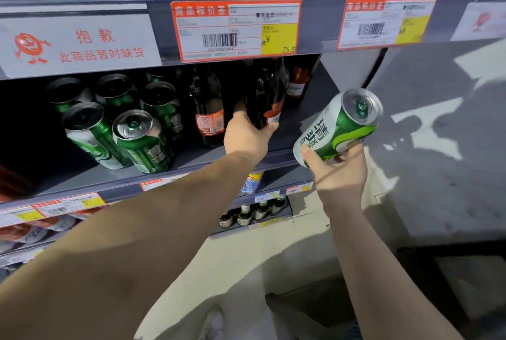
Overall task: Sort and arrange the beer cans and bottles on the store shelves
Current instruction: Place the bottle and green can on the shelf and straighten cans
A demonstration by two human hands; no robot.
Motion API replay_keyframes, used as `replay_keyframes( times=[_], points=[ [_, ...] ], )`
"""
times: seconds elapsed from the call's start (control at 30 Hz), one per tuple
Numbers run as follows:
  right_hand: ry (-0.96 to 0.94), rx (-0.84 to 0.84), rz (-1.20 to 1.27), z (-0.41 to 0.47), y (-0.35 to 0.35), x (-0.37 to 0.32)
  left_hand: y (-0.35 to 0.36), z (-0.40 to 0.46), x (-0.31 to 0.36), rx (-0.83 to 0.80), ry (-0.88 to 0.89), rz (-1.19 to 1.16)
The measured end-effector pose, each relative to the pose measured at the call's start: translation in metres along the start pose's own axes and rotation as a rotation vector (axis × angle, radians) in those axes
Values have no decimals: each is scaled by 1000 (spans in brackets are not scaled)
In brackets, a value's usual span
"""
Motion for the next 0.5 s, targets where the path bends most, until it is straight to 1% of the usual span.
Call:
replay_keyframes(
  times=[0.27, 0.4, 0.5],
  points=[
    [71, 39, -77, -6, -24, 11, 50, 4, 27, -161, 165, 47],
    [54, 26, -111, -10, -30, 13, 61, 9, 32, -222, 159, 46],
    [54, 6, -96, -15, -23, 12, 46, 2, 23, -263, 126, -32]
  ],
)
Point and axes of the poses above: each hand's wrist, its own z-axis towards the middle knuckle, its own y-axis out of the palm, x = y × z, the point moved 6 cm from there along z, towards the middle knuckle, and after that the axes turned 7 degrees about -y, right-handed, at the moved point
